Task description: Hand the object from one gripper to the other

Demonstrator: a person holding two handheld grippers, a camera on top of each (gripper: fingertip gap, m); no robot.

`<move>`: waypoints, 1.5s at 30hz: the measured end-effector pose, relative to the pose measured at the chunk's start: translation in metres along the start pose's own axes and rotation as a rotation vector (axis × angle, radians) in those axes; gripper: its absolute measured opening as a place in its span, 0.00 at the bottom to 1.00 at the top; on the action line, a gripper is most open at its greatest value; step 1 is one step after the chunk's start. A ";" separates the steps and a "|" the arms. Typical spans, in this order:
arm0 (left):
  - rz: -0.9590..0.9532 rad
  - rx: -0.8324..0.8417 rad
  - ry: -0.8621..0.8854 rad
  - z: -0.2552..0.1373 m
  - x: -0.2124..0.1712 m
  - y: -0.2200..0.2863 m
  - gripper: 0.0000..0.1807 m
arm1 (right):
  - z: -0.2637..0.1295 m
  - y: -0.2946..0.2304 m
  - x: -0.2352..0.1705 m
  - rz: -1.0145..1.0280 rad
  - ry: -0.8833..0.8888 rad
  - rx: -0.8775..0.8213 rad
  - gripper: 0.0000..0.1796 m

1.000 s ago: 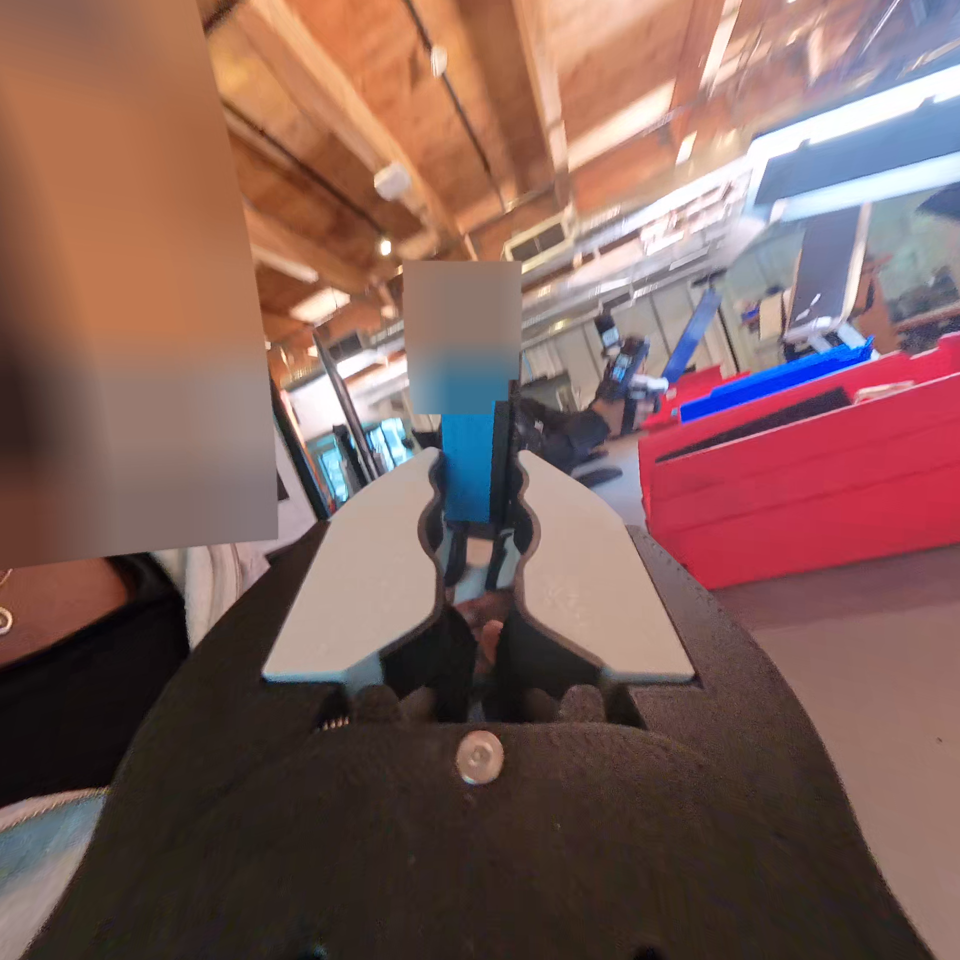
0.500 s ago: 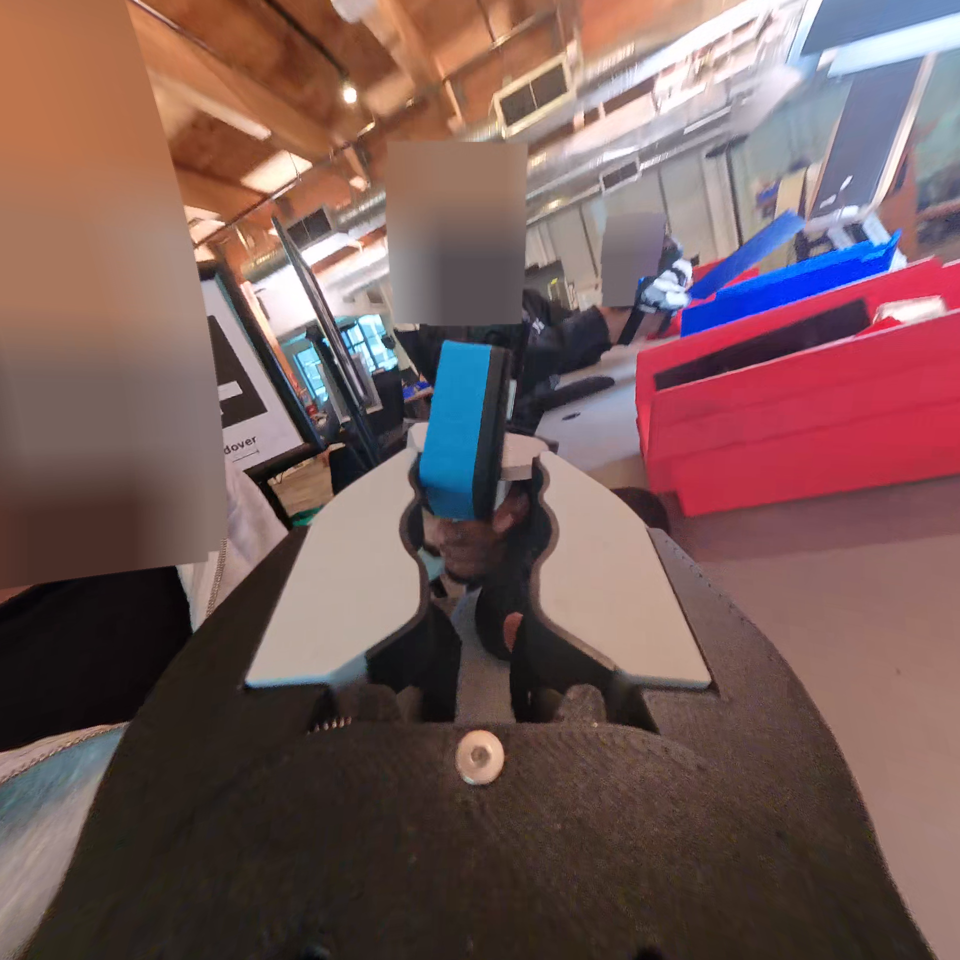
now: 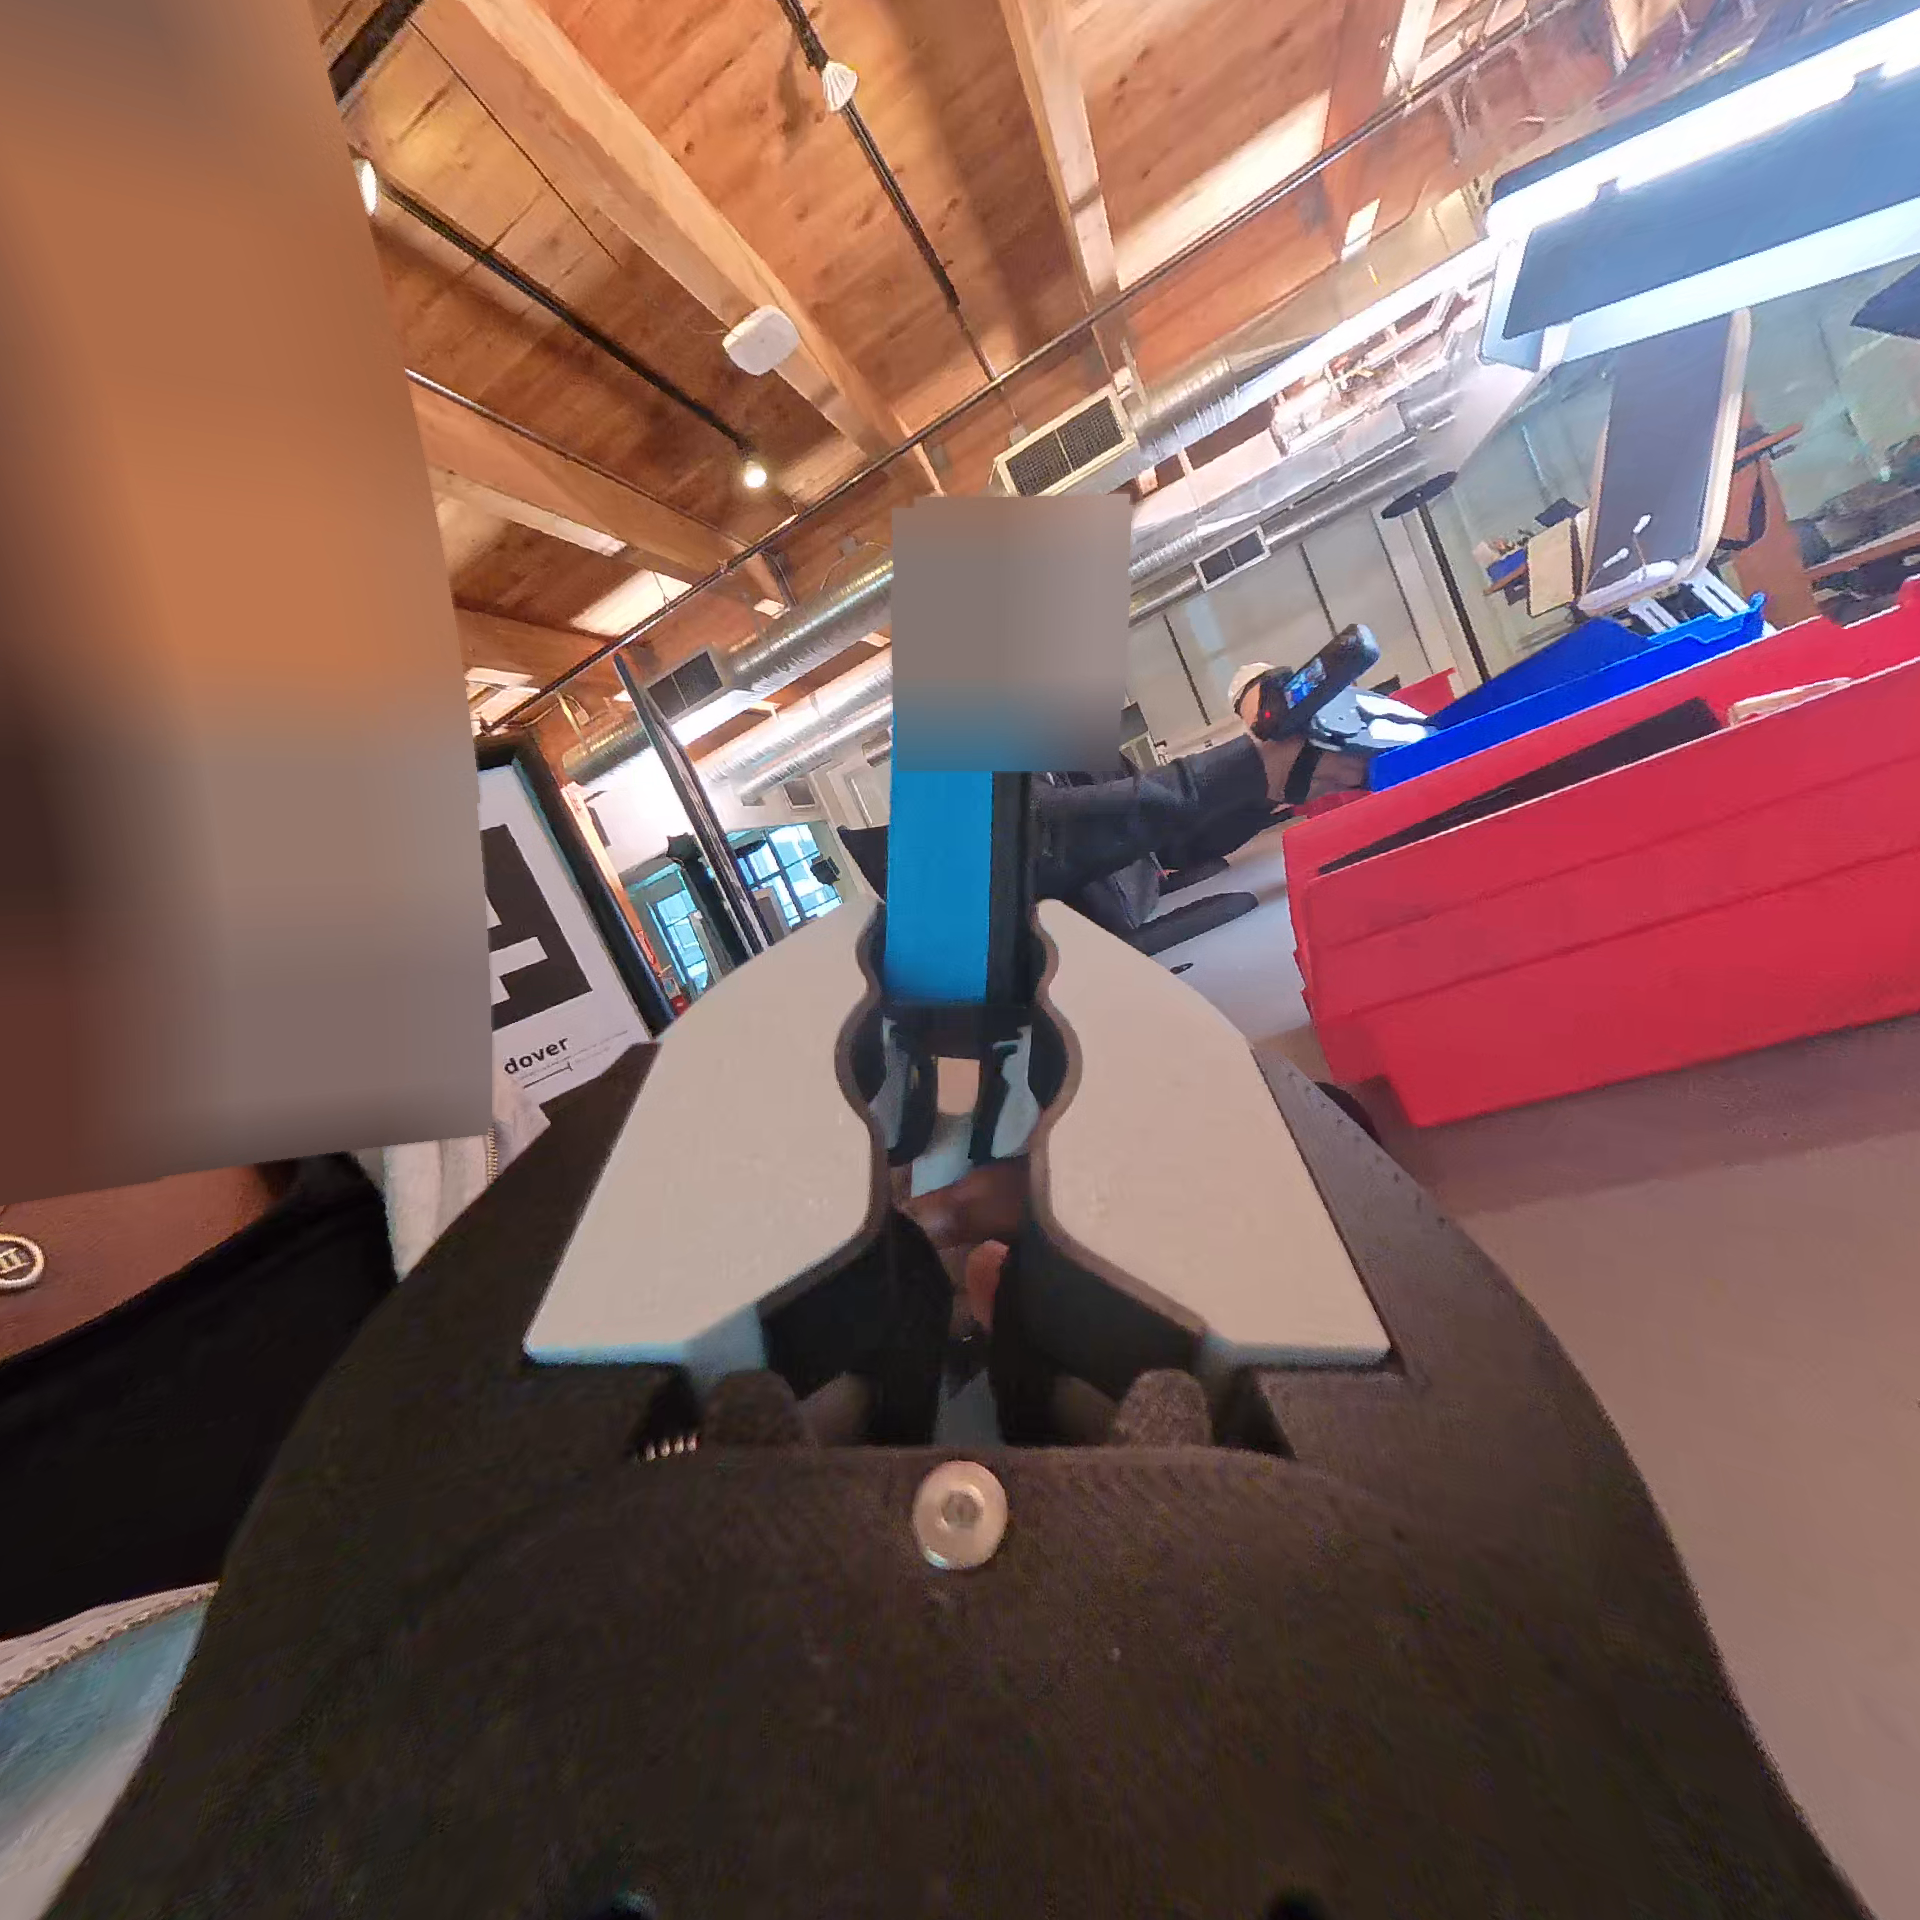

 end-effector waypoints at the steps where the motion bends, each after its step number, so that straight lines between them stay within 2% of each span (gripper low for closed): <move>1: -0.001 -0.010 0.000 0.000 0.000 0.001 0.12 | 0.001 -0.001 -0.001 -0.010 -0.004 0.000 0.13; 5: -0.040 -0.014 -0.049 -0.006 -0.002 -0.001 0.12 | 0.003 0.000 -0.007 -0.040 -0.051 -0.017 0.13; 9: -0.047 -0.050 -0.272 -0.017 -0.018 0.002 0.12 | 0.002 0.000 -0.021 0.017 -0.263 -0.006 0.22; 10: -0.034 -0.044 -0.318 -0.021 -0.022 0.002 0.12 | 0.001 -0.001 -0.023 0.035 -0.304 -0.004 0.22; 12: -0.016 -0.013 -0.340 -0.027 -0.023 -0.002 0.12 | 0.000 -0.001 -0.030 0.047 -0.366 -0.005 0.14; 14: -0.026 -0.009 -0.337 -0.029 -0.023 -0.004 0.12 | 0.000 0.001 -0.035 0.035 -0.393 -0.024 0.13; 16: -0.028 -0.009 -0.269 -0.026 -0.016 -0.004 0.13 | 0.001 0.001 -0.030 0.027 -0.346 -0.029 0.13; 20: -0.020 0.000 -0.065 -0.013 -0.001 -0.002 0.24 | 0.000 0.001 -0.009 0.081 -0.118 0.006 0.13; 22: -0.014 0.001 0.004 -0.006 0.001 0.000 0.24 | -0.001 0.003 -0.004 0.087 -0.049 0.007 0.13; 24: -0.008 0.003 0.052 -0.002 0.002 0.002 0.16 | 0.000 0.003 -0.005 0.078 -0.039 0.007 0.13; 25: 0.000 0.016 0.064 -0.002 0.003 0.001 0.12 | 0.001 0.001 -0.006 0.068 -0.036 0.014 0.13; 28: -0.015 0.019 0.004 -0.006 0.002 -0.001 0.12 | 0.003 0.001 -0.008 0.024 -0.057 -0.006 0.14; 31: -0.039 -0.003 -0.118 -0.016 -0.004 0.000 0.12 | 0.002 0.002 -0.017 0.007 -0.195 -0.025 0.18; 33: -0.036 -0.001 -0.210 -0.021 -0.011 -0.001 0.12 | 0.001 0.000 -0.021 0.032 -0.268 -0.006 0.13; 35: -0.020 0.024 -0.201 -0.022 -0.009 -0.003 0.12 | 0.001 0.002 -0.026 0.033 -0.308 -0.024 0.13; 37: -0.027 0.021 -0.135 -0.019 -0.004 -0.003 0.13 | 0.002 0.003 -0.023 0.014 -0.267 -0.035 0.13; 39: -0.049 0.015 -0.067 -0.013 -0.001 -0.003 0.22 | 0.001 0.003 -0.013 0.039 -0.168 -0.030 0.13; 41: -0.058 0.005 -0.042 -0.005 -0.004 0.000 0.25 | -0.003 0.004 0.001 0.066 -0.043 -0.018 0.13; 45: -0.035 0.020 0.022 0.002 -0.003 0.002 0.15 | -0.002 0.002 0.001 0.063 0.002 -0.006 0.13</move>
Point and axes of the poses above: each gripper's, where its closed fingertips meet, z out along the fingers, x out of its top, y = z × x across the jaws, the point moved 1 cm from there along -z, back along the fingers, and after that the axes turned 3 degrees about -y, right-handed, at the moved point
